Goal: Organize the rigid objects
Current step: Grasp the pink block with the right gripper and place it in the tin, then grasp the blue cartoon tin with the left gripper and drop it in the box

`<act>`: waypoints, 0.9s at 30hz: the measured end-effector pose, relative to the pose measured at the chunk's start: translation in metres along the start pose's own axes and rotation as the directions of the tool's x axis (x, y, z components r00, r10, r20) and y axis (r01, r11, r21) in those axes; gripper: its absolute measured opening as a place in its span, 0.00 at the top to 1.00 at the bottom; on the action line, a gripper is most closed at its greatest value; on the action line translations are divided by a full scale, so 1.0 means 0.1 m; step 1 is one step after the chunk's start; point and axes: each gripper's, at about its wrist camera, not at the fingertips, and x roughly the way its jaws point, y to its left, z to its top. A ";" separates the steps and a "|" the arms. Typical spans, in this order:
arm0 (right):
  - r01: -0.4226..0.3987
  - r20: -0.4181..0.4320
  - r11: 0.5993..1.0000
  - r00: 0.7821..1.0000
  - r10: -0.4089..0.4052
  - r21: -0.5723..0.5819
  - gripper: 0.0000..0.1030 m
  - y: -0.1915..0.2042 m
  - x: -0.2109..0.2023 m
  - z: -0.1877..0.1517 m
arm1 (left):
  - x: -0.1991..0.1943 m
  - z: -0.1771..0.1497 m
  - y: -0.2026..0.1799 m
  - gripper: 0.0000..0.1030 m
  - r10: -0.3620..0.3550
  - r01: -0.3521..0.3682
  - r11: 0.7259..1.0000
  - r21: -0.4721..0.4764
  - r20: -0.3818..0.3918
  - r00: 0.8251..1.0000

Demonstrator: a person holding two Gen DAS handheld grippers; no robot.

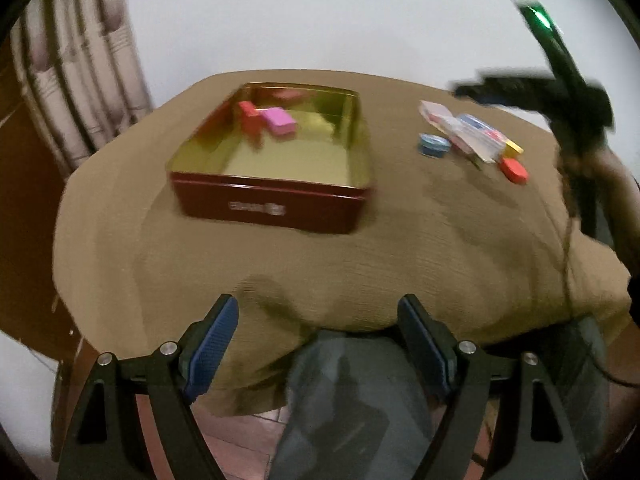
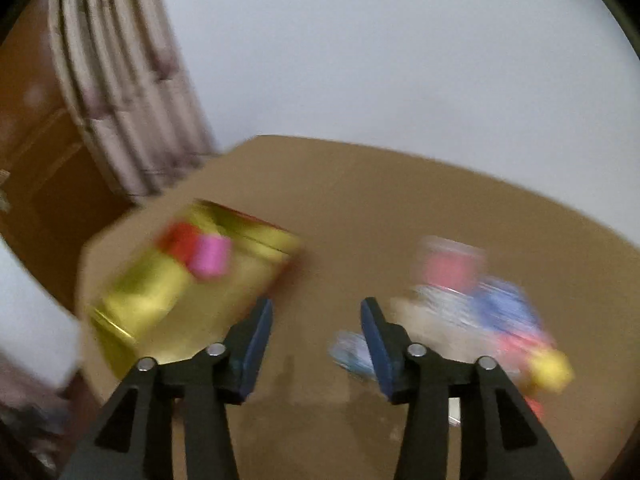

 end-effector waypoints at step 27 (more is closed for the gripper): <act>0.212 -0.034 0.945 0.977 -0.210 0.248 0.44 -2.00 -0.67 -1.38 | 1.34 1.82 -1.57 0.24 -0.238 0.354 0.628 0.693 -0.262 0.935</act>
